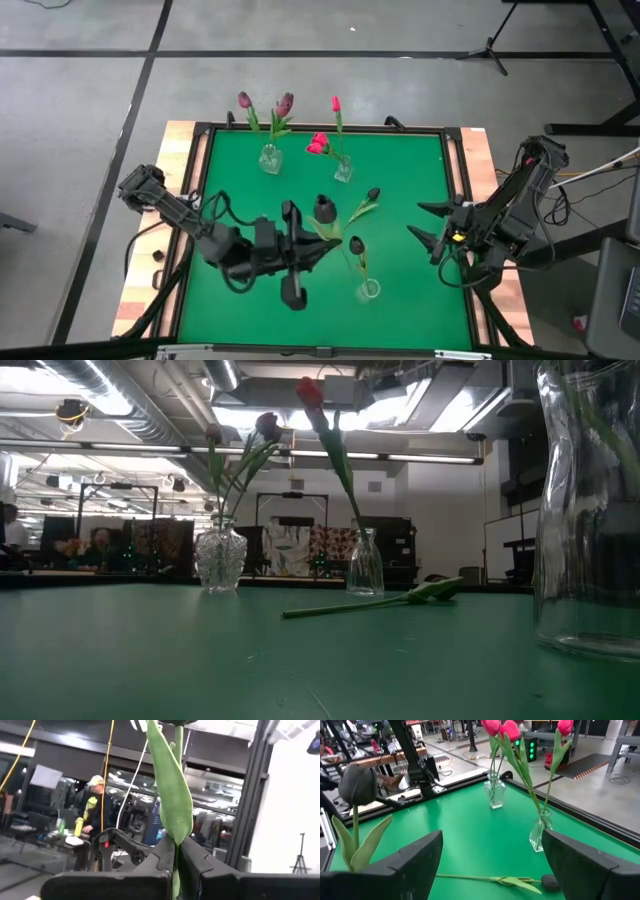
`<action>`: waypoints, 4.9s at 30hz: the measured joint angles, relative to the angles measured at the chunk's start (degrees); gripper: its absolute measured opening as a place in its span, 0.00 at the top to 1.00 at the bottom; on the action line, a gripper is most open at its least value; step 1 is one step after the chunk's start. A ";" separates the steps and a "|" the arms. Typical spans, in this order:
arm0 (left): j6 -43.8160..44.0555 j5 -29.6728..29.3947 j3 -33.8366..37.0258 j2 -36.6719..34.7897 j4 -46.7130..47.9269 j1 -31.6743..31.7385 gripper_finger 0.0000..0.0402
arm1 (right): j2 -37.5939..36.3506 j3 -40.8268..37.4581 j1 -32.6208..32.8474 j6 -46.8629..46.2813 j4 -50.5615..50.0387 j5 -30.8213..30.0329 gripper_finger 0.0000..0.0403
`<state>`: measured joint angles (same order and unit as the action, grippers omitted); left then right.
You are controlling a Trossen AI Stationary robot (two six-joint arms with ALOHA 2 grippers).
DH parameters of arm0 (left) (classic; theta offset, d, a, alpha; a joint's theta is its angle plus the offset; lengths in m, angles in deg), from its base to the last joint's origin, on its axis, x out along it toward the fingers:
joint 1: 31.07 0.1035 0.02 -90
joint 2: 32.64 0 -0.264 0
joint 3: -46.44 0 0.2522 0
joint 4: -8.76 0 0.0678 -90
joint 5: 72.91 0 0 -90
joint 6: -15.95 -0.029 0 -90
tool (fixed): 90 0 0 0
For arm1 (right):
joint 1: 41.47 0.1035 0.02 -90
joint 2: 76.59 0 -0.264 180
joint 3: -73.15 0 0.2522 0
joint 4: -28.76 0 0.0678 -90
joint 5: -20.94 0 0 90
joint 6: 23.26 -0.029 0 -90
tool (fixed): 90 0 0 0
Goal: Sort flowers into vase by color
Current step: Put the left black tulip into the bottom transparent vase
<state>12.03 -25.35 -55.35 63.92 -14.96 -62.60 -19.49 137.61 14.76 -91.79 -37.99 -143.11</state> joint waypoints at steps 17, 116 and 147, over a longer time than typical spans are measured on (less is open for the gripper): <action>-11.69 -1.34 -4.26 5.44 -2.71 2.30 0.99 | -11.98 0.02 0.00 5.05 -0.49 0.08 0.16; 9.75 -16.05 -20.85 26.91 18.23 2.55 0.99 | -21.62 0.02 0.01 9.03 -2.19 2.67 0.16; 15.07 -17.56 -15.43 27.21 17.66 2.15 0.99 | -21.62 0.02 0.01 8.16 0.62 5.24 0.16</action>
<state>27.10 -42.91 -70.79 91.13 2.70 -60.45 -41.10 137.63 14.77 -83.63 -37.37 -137.86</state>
